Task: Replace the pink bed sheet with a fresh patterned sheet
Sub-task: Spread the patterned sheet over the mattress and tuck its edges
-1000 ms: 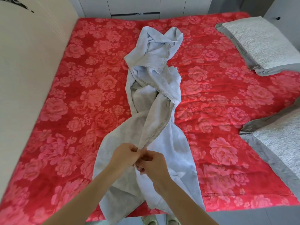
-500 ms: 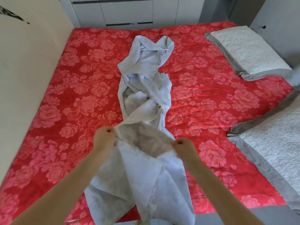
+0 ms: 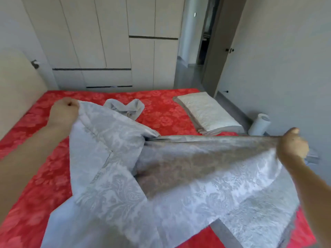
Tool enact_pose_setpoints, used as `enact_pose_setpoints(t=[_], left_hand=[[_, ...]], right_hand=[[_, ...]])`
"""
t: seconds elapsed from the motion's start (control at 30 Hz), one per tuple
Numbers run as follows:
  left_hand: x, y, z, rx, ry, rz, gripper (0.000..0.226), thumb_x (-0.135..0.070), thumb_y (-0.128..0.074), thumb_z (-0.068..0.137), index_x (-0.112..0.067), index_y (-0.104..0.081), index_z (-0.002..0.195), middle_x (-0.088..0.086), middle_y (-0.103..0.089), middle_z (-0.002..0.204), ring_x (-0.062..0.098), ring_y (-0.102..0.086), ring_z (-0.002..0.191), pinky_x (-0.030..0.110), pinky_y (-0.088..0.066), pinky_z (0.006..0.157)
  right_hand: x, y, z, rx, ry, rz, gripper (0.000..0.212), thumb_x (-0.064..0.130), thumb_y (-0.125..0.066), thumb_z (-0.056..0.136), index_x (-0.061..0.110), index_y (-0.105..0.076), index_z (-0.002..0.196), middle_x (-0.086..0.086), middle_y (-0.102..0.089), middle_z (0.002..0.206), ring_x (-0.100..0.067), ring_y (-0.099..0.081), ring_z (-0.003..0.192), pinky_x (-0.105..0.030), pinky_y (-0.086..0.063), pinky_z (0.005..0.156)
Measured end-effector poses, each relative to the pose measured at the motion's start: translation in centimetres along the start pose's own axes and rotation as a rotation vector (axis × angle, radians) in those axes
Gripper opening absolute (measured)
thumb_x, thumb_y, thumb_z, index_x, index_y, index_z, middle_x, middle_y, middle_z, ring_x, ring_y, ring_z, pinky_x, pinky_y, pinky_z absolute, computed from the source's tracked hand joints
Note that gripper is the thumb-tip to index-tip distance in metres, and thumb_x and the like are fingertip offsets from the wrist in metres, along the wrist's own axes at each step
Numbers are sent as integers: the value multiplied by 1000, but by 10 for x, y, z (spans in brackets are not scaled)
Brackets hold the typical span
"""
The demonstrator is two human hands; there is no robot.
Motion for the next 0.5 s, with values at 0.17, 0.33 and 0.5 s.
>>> enact_pose_setpoints(t=[0.17,0.33,0.5], left_hand=[[-77,-74,-37,227,-113,-80,25,8,-40,86,-7,-54,71,4,-45,64,17,-39,72,28,-29,55],[-103,-79,-83,437,-122,-165,16,0,-44,94,-2,-53,80,2,-34,64,1,-31,47,19,-24,45],[-114,-30,-119,631,-168,-180,25,-5,-44,97,12,-50,81,8,-39,76,18,-30,68,22,-26,55]], right_hand=[[-35,-31,1,257,-79,-326,37,3,-43,92,2,-50,129,-21,-55,126,-38,-55,114,-43,-47,85],[50,-84,-70,556,354,10,49,19,-45,93,12,-34,140,-16,-60,115,-34,-60,101,-39,-50,80],[192,-76,-170,1403,-279,993,59,56,-49,90,3,-46,117,-25,-60,89,-36,-64,75,-40,-59,61]])
Point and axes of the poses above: each hand's wrist, its own z-axis towards the middle knuckle, its own y-axis out of the back of the hand, x = y × z, the point moved 1 cm from there along z, towards the middle knuckle
